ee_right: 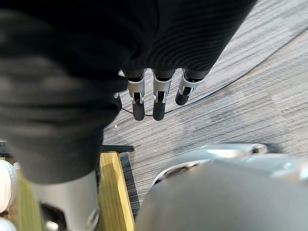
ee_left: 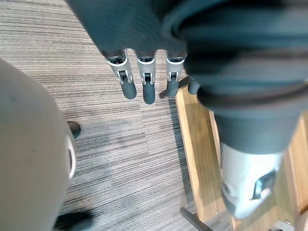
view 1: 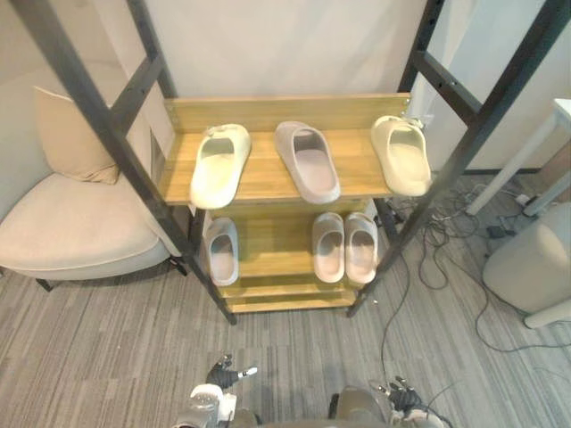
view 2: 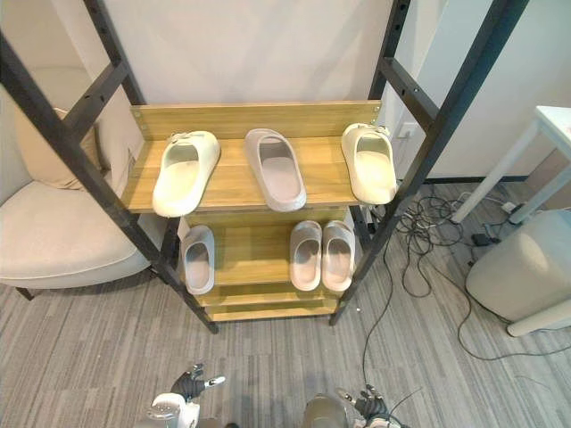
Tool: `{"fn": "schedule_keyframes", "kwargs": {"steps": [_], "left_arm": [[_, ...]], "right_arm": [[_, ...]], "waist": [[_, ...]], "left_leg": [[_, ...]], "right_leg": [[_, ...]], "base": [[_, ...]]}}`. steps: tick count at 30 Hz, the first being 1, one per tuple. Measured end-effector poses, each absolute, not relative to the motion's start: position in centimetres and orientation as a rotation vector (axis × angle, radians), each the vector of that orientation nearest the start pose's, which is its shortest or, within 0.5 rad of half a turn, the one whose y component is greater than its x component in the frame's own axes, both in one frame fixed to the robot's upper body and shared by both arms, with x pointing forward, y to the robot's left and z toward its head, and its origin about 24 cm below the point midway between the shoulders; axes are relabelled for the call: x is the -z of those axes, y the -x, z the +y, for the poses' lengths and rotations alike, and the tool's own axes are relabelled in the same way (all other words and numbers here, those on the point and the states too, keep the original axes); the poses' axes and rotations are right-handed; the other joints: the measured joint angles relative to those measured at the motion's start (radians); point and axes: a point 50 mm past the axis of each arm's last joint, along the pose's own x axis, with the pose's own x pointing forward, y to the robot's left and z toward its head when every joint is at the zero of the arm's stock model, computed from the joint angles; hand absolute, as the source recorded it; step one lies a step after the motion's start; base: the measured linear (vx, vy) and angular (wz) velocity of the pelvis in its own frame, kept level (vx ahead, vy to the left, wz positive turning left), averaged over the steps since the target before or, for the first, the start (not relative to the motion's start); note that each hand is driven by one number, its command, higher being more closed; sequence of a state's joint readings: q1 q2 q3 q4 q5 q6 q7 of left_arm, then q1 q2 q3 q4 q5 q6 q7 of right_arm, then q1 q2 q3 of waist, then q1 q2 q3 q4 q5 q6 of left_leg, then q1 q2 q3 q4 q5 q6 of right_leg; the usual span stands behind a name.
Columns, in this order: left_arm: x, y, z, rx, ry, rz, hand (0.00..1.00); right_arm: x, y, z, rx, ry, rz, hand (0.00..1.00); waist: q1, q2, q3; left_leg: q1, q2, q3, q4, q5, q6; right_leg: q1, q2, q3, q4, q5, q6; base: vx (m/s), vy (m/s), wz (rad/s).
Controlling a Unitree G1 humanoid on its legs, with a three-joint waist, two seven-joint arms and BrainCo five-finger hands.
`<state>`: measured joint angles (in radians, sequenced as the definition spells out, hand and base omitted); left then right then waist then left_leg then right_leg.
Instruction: Organize the slippers on the shoe rack
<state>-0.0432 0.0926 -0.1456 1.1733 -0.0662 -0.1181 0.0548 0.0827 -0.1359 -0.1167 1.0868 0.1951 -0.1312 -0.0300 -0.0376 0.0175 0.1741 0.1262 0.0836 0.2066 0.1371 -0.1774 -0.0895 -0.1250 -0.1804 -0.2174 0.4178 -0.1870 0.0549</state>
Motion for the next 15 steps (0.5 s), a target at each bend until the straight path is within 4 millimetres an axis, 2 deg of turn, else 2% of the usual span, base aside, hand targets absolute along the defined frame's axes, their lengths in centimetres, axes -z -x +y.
{"fn": "schedule_keyframes", "kwargs": {"steps": [1, 2, 3, 8, 11, 12, 13, 15], "left_arm": [[15.8, -12.7, 16.9, 0.009, -0.136, 1.015, 0.00], [15.9, -12.6, 15.8, 0.021, -0.112, 1.016, 0.00], [15.9, -12.6, 15.5, 0.027, -0.104, 1.017, 0.00], [15.9, -12.5, 15.3, 0.026, -0.098, 1.016, 0.00], [15.8, -12.7, 15.5, 0.031, -0.114, 1.012, 0.00], [15.9, -12.6, 15.6, 0.028, -0.115, 1.013, 0.00], [15.9, -12.6, 15.7, 0.027, -0.116, 1.013, 0.00], [15.8, -12.7, 16.2, 0.020, -0.128, 1.011, 0.00]], "right_arm": [[15.5, -9.3, -22.5, 0.344, -0.075, 1.006, 0.00], [15.4, -9.2, -23.2, 0.353, -0.057, 1.010, 0.00], [15.4, -9.1, -23.4, 0.356, -0.054, 1.011, 0.00], [15.5, -9.0, -23.1, 0.354, -0.061, 1.015, 0.00], [15.7, -8.7, -22.8, 0.354, -0.067, 1.033, 0.00], [15.8, -8.4, -22.8, 0.356, -0.068, 1.042, 0.00], [15.8, -8.4, -22.8, 0.356, -0.068, 1.042, 0.00], [16.0, -8.5, -21.9, 0.347, -0.088, 1.043, 0.00]], "waist": [[-0.001, 0.008, -0.005], [0.001, 0.039, -0.015], [0.000, 0.048, -0.018], [0.000, 0.037, -0.022], [0.002, 0.031, -0.023], [0.005, 0.020, -0.024], [0.005, 0.020, -0.024], [0.012, -0.007, -0.024]], "left_leg": [[-0.001, 0.007, -0.001, -0.007, 0.003, -0.004], [0.003, 0.029, -0.001, -0.025, 0.013, -0.016], [0.019, 0.035, -0.006, -0.033, 0.023, -0.017], [0.051, 0.045, -0.011, -0.049, 0.062, -0.007], [0.050, 0.043, -0.011, -0.054, 0.067, -0.005], [0.048, 0.041, -0.010, -0.054, 0.070, -0.006], [0.048, 0.040, -0.010, -0.054, 0.070, -0.005], [0.041, 0.028, -0.008, -0.064, 0.086, -0.003]], "right_leg": [[0.008, 0.010, -0.002, -0.015, 0.000, 0.000], [0.027, 0.037, -0.018, -0.055, 0.004, -0.006], [0.047, 0.045, -0.028, -0.070, 0.004, -0.007], [0.129, 0.075, -0.041, -0.171, 0.035, -0.025], [0.163, 0.086, -0.036, -0.259, 0.090, -0.020], [0.171, 0.088, -0.033, -0.285, 0.106, -0.018], [0.173, 0.088, -0.033, -0.289, 0.108, -0.017], [0.196, 0.089, -0.025, -0.377, 0.168, -0.014]], "base": [[0.22, -0.197, 0.19], [0.19, -0.184, 0.13], [0.19, -0.204, 0.15], [0.06, -0.083, 0.02], [-0.03, 0.064, -0.06], [-0.05, 0.070, -0.02], [-0.09, 0.093, 0.00], [-0.13, 0.095, -0.06]]}}
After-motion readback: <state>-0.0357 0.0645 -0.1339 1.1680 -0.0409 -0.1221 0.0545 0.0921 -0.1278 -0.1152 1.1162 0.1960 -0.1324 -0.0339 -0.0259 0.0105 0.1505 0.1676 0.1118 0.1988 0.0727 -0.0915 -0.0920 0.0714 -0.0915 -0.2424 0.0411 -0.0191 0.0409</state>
